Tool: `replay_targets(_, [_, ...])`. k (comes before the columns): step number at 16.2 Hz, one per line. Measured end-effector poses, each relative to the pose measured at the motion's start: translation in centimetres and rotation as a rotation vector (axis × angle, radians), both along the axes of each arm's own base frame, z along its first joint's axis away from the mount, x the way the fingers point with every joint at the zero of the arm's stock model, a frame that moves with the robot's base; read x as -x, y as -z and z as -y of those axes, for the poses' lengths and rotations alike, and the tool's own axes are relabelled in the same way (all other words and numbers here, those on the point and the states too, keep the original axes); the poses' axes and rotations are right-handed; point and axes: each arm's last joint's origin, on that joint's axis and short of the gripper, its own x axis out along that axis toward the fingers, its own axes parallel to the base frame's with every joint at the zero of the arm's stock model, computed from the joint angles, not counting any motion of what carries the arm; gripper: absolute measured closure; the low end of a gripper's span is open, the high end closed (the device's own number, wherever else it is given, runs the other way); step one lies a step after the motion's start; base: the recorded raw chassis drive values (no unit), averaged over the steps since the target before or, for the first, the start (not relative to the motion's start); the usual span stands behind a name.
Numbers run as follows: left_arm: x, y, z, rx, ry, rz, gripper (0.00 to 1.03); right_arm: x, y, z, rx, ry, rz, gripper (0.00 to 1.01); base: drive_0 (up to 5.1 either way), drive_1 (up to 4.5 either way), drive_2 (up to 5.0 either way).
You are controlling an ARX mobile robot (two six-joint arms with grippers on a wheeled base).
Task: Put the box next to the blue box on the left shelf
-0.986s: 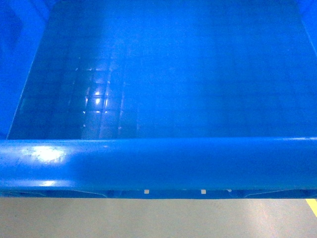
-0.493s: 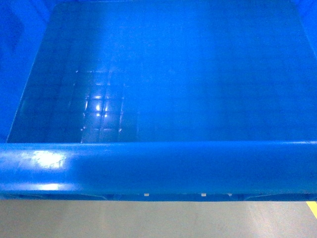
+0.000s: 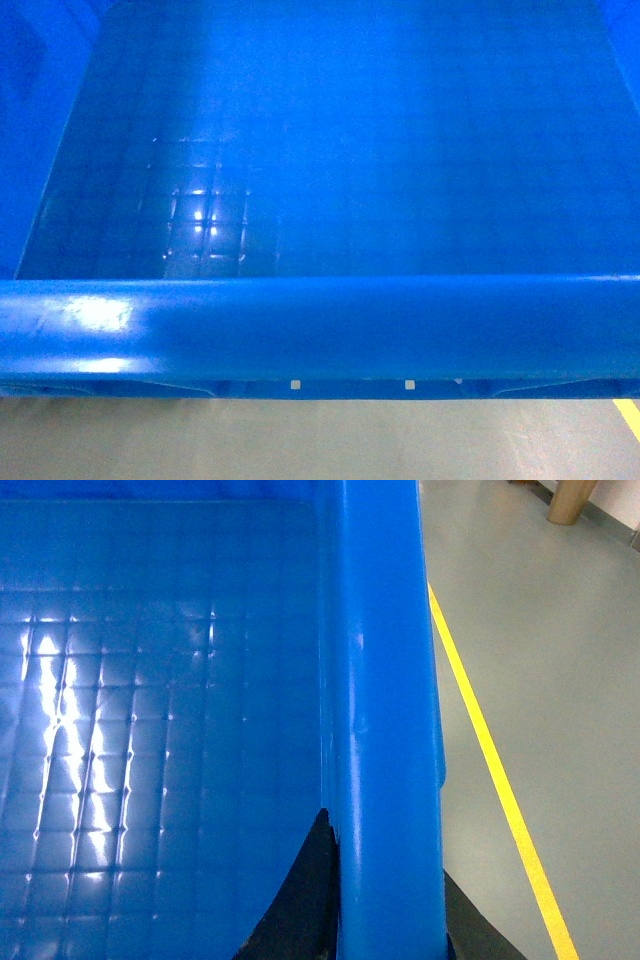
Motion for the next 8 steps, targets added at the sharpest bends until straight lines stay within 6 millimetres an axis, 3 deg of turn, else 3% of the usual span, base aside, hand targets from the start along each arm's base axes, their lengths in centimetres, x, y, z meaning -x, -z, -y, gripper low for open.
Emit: replay_targets(8, [0.02,0.04,-0.01,-0.001,0.000,-0.005,0.94,0.02,0.03,0.01,0.002,0.000,-0.004,0.92,0.0,0.00,0.0])
